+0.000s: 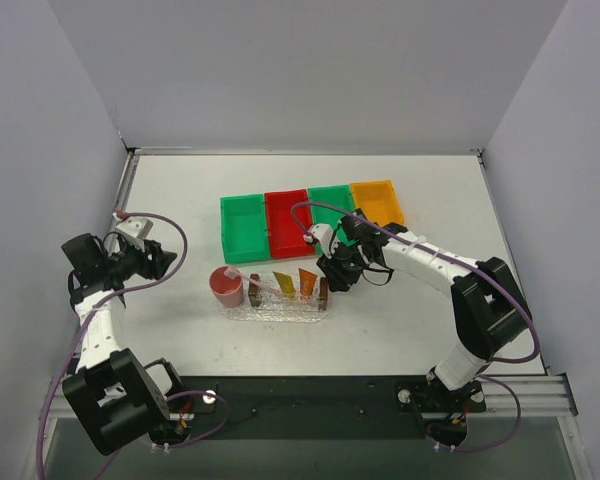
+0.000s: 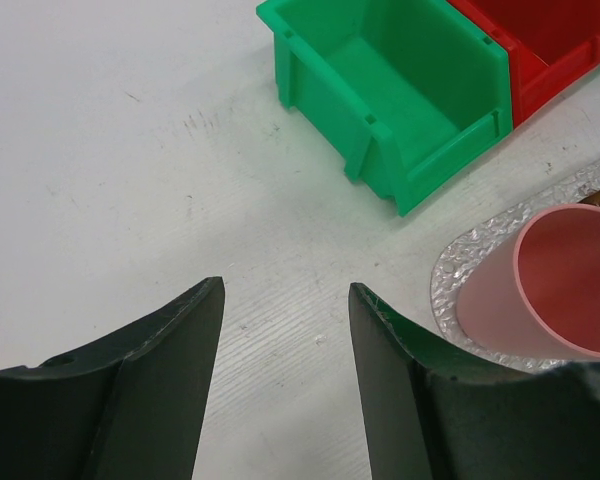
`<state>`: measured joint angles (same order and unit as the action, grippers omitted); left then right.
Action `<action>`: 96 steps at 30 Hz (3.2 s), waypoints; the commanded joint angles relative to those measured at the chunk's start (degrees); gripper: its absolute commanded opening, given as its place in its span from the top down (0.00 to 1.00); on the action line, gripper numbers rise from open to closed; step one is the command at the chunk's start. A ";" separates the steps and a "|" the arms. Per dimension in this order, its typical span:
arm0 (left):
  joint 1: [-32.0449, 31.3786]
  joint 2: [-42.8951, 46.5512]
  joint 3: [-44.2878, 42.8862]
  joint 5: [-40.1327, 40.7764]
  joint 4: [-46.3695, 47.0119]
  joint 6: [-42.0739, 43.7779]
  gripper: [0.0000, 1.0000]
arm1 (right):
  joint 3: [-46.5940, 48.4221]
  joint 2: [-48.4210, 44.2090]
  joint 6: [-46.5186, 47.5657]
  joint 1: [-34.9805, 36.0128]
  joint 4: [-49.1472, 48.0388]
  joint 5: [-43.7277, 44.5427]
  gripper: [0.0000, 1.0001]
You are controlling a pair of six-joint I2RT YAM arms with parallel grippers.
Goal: Prepare toiletry sets of a toothbrush and toothpaste on the tray
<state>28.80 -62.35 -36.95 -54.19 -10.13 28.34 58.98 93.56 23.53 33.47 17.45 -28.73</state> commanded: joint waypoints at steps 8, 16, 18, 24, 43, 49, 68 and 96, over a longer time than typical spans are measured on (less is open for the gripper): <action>0.12 1.61 0.65 -0.56 -0.50 1.81 0.37 | 2.19 0.57 -0.68 0.98 1.00 -0.89 0.71; 0.12 1.70 0.91 -0.47 -0.24 1.81 0.37 | 1.93 0.31 -0.50 1.07 1.00 -0.19 0.71; 0.12 1.70 1.00 -0.47 0.02 1.55 0.37 | 1.84 0.13 -0.50 1.07 1.00 0.25 0.71; 0.03 1.97 1.00 -0.39 0.99 0.32 0.37 | 2.01 -0.48 -0.59 0.98 1.44 0.95 0.71; 0.03 7.15 -0.04 5.41 11.80 -19.28 0.31 | 5.00 -18.49 -5.67 -9.65 0.92 16.07 0.53; 0.12 6.89 -2.07 9.36 14.69 -28.06 0.26 | 2.90 -28.24 -10.07 -15.88 -7.16 26.68 0.43; -6.64 3.37 -14.20 19.38 13.30 -31.42 0.12 | -0.01 -38.54 -15.53 -20.55 -15.88 45.16 0.01; -11.13 6.89 -12.27 25.80 13.82 -29.92 0.11 | -2.82 -40.91 -14.21 -20.90 -18.68 48.86 0.01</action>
<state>18.28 -56.64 -48.88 -29.15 2.39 -2.48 56.64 53.78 8.99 12.78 2.66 18.13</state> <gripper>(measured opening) 0.887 0.991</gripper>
